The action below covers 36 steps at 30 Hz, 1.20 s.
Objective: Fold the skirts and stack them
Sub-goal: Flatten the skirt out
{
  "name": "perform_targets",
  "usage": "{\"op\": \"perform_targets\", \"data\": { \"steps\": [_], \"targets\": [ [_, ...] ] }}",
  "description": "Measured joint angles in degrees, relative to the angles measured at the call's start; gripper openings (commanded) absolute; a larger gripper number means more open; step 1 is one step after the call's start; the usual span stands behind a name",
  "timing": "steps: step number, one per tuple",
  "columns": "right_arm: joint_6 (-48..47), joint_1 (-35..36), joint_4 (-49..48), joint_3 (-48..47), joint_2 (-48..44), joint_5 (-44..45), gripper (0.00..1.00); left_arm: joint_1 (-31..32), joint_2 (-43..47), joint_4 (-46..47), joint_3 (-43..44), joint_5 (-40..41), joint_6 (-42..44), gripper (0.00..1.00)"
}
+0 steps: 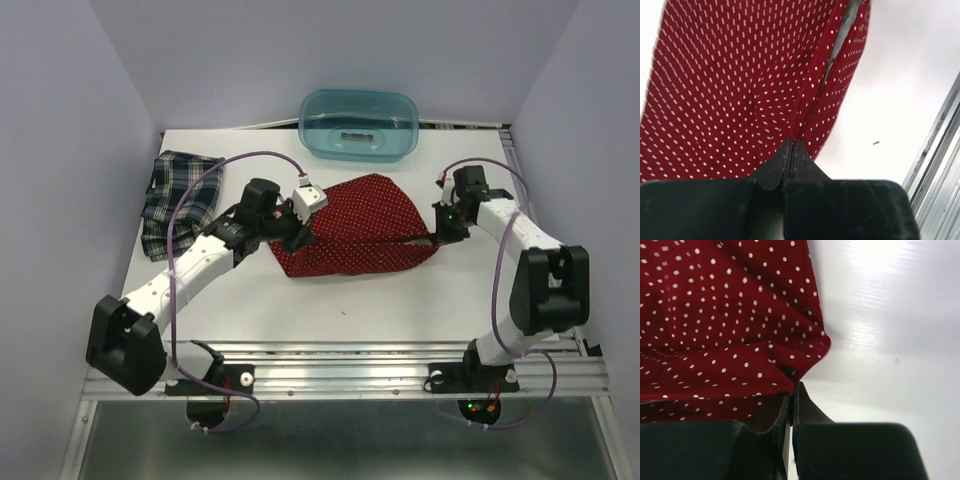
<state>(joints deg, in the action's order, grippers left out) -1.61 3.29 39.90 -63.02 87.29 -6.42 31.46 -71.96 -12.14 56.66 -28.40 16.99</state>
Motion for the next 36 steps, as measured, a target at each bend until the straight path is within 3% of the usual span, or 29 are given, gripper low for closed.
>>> {"op": "perform_targets", "data": {
  "steps": [5, 9, 10, 13, 18, 21, 31, 36],
  "targets": [
    [1.42, 0.0, 0.46, -2.36, 11.41, -5.27, 0.09, -2.25, -6.03, -0.66, -2.16, -0.28, 1.66, 0.0],
    [2.89, 0.02, 1.84, -4.09, 15.45, -9.27, 0.32, -3.26, -7.98, -0.87, -3.23, -0.55, 3.43, 0.0],
    [3.23, 0.0, 2.19, -4.96, 15.65, -10.01, 0.44, -3.67, -8.83, -0.46, -3.23, -0.57, 3.85, 0.0],
    [3.54, 0.0, 3.26, -11.02, 16.33, -11.87, 0.61, -5.22, -11.45, 0.22, -3.13, -0.98, 4.33, 0.0],
    [2.38, 0.0, 2.93, -25.22, 17.64, -15.37, 0.66, -8.22, -16.57, 0.39, -2.05, -1.51, 4.85, 0.0],
    [-0.35, 0.0, 2.82, -28.17, 17.64, -16.98, 0.66, -8.94, -17.68, 0.31, -1.42, -1.86, 5.49, 0.0],
    [-20.94, 0.0, 8.22, -24.96, 18.93, -26.51, 0.65, -9.9, -19.08, 0.35, -0.37, -3.5, 7.1, 0.0],
    [-30.05, 0.0, 11.93, -22.99, 22.05, -30.53, 0.67, -11.98, -20.85, -0.5, 0.0, -4.87, 8.02, 0.05]
  ]
}}
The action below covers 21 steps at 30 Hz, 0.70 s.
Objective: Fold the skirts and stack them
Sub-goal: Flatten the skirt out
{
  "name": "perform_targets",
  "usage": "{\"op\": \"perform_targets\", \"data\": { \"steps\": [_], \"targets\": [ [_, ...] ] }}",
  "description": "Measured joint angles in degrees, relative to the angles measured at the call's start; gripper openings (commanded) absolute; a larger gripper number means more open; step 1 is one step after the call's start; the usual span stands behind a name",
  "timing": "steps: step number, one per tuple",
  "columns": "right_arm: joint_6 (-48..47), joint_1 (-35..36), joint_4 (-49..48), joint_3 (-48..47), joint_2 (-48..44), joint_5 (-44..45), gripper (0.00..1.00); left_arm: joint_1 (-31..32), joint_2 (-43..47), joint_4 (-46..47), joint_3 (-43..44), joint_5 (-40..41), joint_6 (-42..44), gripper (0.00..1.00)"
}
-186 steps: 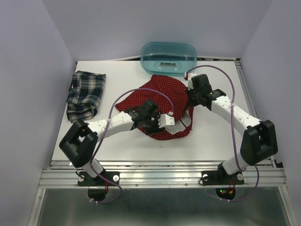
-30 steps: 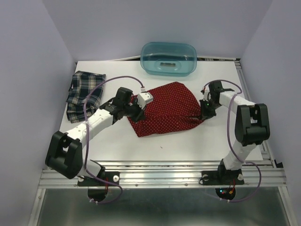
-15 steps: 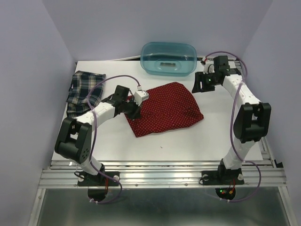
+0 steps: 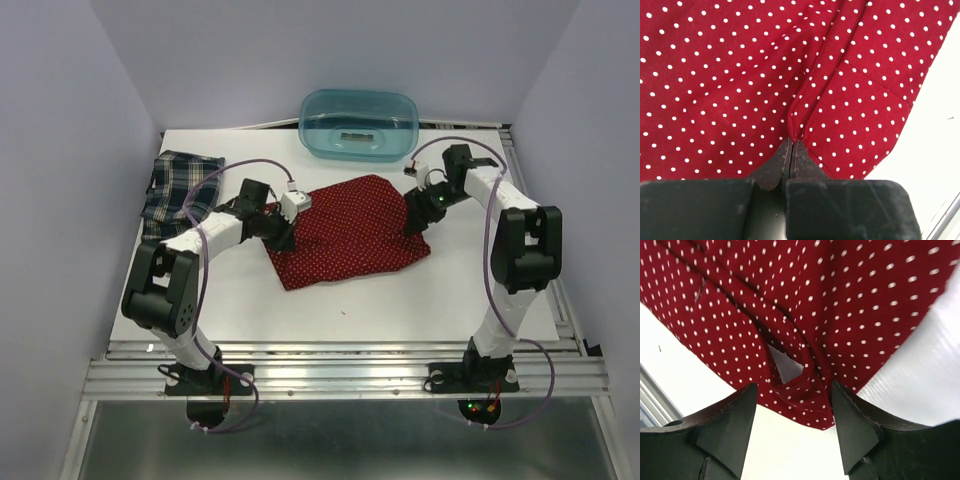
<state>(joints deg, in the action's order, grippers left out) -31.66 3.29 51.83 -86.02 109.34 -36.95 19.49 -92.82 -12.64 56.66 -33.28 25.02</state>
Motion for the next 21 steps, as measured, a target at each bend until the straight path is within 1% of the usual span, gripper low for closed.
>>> {"op": "perform_targets", "data": {
  "steps": [4, 5, 8, 10, 11, 12, 13, 14, 15, 17, 18, 19, 21],
  "targets": [
    [-4.42, 0.0, 2.08, 1.22, 1.88, -1.79, 0.66, -1.2, -2.05, -1.07, 2.01, -0.83, 0.66, 0.07],
    [-5.27, 0.0, 2.58, 1.55, 2.16, -2.25, 0.66, -1.42, -2.71, -1.42, 2.71, -1.01, 0.9, 0.09],
    [-6.6, 0.0, 3.23, 1.6, 2.62, -3.41, 0.62, -1.99, -3.91, -2.14, 4.02, -1.62, 1.64, 0.12],
    [-7.39, 0.0, 3.26, 1.6, 2.95, -4.15, 0.55, -2.36, -4.76, -2.54, 4.44, -2.16, 2.08, 0.19],
    [-7.61, 0.0, 3.23, 1.6, 3.15, -4.57, 0.52, -2.49, -5.03, -2.73, 4.46, -2.4, 2.25, 0.27],
    [-7.93, 0.0, 3.23, 1.6, 3.45, -5.25, 0.44, -2.67, -5.27, -3.02, 4.46, -2.71, 2.4, 0.31],
    [-8.31, 0.0, 3.21, 1.6, 3.72, -5.73, 0.4, -2.91, -5.51, -3.39, 4.46, -3.26, 2.51, 0.35],
    [-8.28, 0.0, 3.19, 1.6, 4.02, -6.16, 0.36, -3.17, -5.62, -3.74, 4.46, -3.69, 2.56, 0.43],
    [-8.44, 0.0, 3.17, 1.6, 4.35, -6.6, 0.28, -3.5, -5.62, -4.15, 4.46, -4.17, 2.67, 0.46],
    [-8.76, 0.02, 3.15, 1.62, 4.9, -7.32, 0.26, -4.5, -5.6, -4.81, 4.46, -5.33, 2.69, 0.52],
    [-8.68, 0.02, 3.17, 1.62, 5.03, -7.65, 0.25, -5.09, -5.6, -5.25, 4.44, -6.38, 2.8, 0.54],
    [-8.63, 0.02, 3.17, 1.62, 5.14, -7.96, 0.21, -5.51, -5.6, -5.64, 4.44, -7.15, 2.67, 0.55],
    [-8.46, 0.02, 3.15, 1.62, 5.14, -8.5, 0.2, -6.25, -5.33, -5.92, 3.98, -8.39, 2.54, 0.57]
  ]
}}
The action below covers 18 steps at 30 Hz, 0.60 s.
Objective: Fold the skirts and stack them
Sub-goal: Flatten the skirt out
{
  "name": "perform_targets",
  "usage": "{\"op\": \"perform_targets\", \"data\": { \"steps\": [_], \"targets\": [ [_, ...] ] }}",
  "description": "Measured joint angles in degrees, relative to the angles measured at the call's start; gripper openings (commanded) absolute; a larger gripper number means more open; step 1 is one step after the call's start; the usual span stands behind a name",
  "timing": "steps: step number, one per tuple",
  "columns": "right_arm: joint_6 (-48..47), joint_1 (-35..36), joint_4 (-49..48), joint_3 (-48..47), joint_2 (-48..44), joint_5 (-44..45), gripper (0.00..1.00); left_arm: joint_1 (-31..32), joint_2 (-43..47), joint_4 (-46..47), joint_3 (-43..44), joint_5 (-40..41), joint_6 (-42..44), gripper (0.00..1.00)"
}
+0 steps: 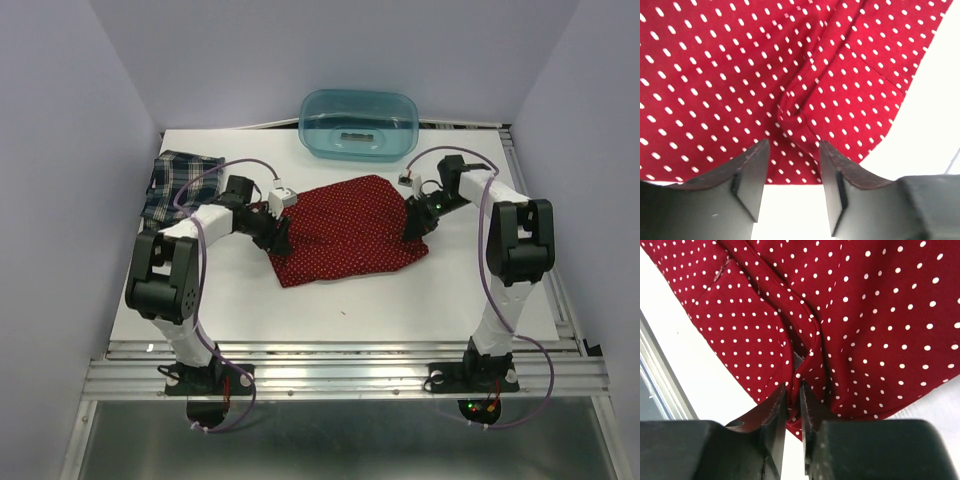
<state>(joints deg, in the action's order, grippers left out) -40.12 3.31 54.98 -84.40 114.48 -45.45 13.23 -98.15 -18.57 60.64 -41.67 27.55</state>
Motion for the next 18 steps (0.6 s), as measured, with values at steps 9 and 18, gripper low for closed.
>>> {"op": "perform_targets", "data": {
  "steps": [9, 18],
  "targets": [
    [0.57, 0.02, -0.02, 0.07, -0.02, -1.68, 0.11, -0.83, 0.37, -0.7, -2.12, -5.42, -3.17, 0.61],
    [1.51, 0.02, 0.02, 0.07, -0.02, -2.69, 0.01, -0.83, -4.5, 2.03, -2.01, -7.85, -7.37, 0.57]
  ]
}}
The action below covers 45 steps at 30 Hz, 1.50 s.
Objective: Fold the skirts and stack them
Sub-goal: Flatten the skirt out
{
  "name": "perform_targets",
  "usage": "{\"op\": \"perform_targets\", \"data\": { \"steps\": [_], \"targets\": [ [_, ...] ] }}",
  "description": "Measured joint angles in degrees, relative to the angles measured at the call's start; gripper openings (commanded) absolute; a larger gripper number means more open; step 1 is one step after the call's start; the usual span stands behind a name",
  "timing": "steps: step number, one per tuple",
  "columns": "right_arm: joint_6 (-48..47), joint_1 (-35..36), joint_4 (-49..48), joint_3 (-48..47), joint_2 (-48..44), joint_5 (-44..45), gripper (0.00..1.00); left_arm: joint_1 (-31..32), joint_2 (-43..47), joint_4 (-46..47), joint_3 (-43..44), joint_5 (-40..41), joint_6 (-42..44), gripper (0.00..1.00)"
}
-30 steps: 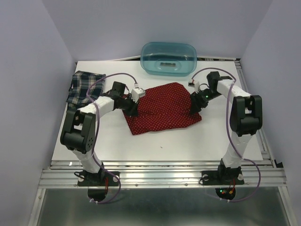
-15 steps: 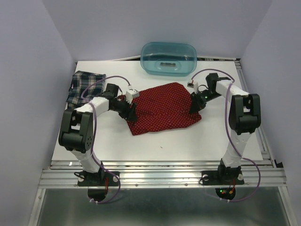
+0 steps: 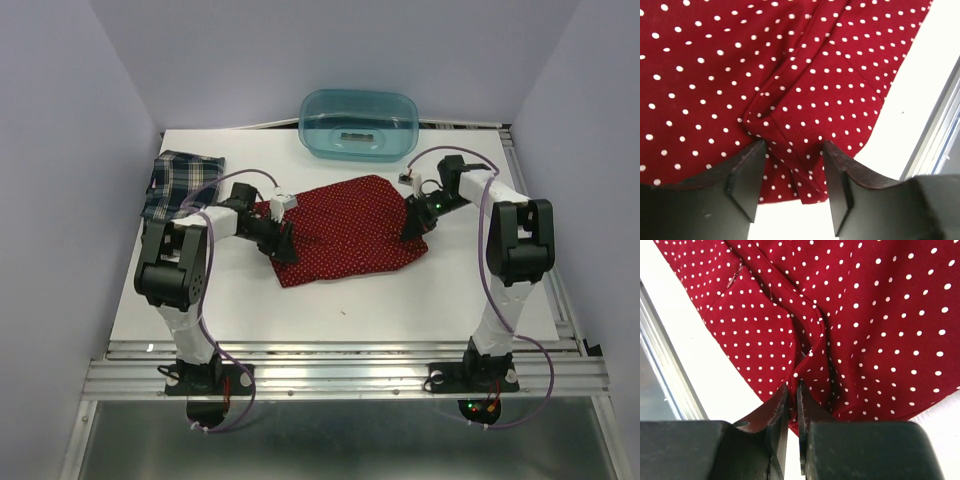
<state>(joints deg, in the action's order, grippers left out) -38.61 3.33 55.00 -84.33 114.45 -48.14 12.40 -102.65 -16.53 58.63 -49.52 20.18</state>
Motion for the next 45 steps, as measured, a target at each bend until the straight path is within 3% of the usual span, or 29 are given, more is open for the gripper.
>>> {"op": "perform_targets", "data": {
  "steps": [4, 8, 11, 14, 15, 17, 25, 32, 40, 45],
  "targets": [
    [1.44, 0.0, -0.17, 0.0, -0.11, -0.44, 0.01, 0.0, -2.12, 1.18, 0.68, 0.0, -2.16, 0.54],
    [2.82, 0.0, -0.28, -0.02, -1.16, -0.52, 0.01, -0.04, -2.29, 2.38, 1.22, 0.68, -4.76, 0.6],
    [3.3, 0.0, -0.28, -0.02, -2.43, -0.52, 0.01, -0.04, -2.29, 3.39, 1.29, 0.96, -6.14, 0.59],
    [3.98, 0.0, -0.35, -0.04, -3.34, -0.55, 0.01, -0.04, -2.29, 3.74, 1.31, 0.68, -7.21, 0.36],
    [4.33, 0.0, -0.42, -0.04, -3.43, -0.57, 0.01, -0.04, -2.29, 3.85, 1.31, 0.42, -7.63, 0.18],
    [4.85, 0.0, -0.46, -0.04, -3.43, -0.57, 0.01, -0.07, -2.29, 4.04, 1.36, -0.04, -7.78, 0.0],
    [10.82, 0.02, -1.7, -4.87, -6.29, 1.64, 0.01, -2.86, 2.19, 1.33, 3.85, 0.7, -8.02, 0.0],
    [22.05, 0.46, -11.02, -12.74, -19.37, 8.48, 0.01, -6.97, 23.65, 3.13, 13.55, 8.28, -7.32, 0.0],
    [30.69, 1.33, -20.81, -17.73, -38.95, 11.37, 0.01, -5.7, 53.24, 6.71, 12.57, 12.31, -5.42, 0.0],
    [33.79, 1.53, -20.92, -17.73, -47.82, 9.62, 0.01, -5.7, 63.45, 4.46, 11.41, 11.52, -5.07, 0.0]
  ]
}}
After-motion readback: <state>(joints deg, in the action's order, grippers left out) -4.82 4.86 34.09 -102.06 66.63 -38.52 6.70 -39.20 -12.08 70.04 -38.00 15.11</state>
